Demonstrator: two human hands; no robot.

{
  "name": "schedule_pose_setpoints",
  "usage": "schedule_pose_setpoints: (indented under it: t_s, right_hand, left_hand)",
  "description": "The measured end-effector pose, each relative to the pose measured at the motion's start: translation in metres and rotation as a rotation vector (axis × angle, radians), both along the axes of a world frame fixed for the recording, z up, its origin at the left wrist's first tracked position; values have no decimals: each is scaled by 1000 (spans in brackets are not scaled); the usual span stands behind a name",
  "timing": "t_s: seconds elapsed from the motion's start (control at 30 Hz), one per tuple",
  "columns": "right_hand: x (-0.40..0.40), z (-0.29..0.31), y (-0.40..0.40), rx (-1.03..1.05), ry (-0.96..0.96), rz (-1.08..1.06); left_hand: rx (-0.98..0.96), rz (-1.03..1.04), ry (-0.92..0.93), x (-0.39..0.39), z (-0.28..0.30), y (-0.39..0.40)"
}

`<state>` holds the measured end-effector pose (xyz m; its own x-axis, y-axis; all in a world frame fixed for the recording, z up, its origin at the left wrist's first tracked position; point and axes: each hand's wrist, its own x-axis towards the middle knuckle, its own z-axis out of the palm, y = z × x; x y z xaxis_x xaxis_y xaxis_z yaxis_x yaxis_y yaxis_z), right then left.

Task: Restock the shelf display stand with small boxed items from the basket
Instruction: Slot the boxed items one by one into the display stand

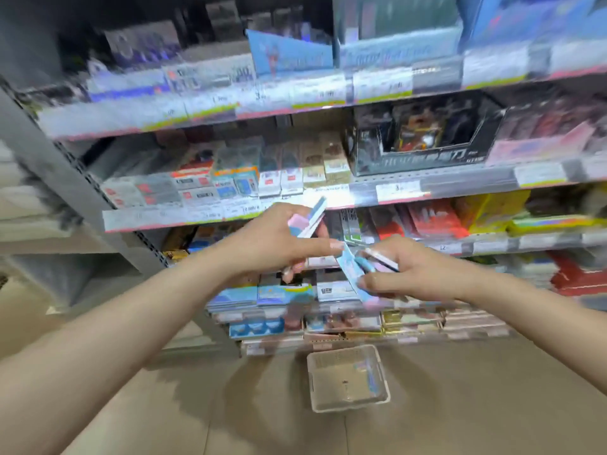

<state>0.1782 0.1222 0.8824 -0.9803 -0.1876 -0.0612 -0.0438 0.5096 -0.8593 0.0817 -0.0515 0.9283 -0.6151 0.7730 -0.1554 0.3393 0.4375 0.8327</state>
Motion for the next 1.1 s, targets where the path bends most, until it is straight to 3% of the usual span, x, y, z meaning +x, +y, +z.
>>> schedule_pose_setpoints:
  t_s: [0.27,0.4,0.73,1.1]
  right_hand:
    - [0,96,10,216,128,175]
    - [-1,115,17,240,188,129]
    - [-7,98,38,-326,387,-420]
    - [-54,114,83,-510,491,-496]
  left_hand:
    - [-54,-189,74,5,84,3]
    - [-30,-221,98,5,98,9]
    - [400,180,-70,-8,80,26]
    - [465,218,20,-31,80,87]
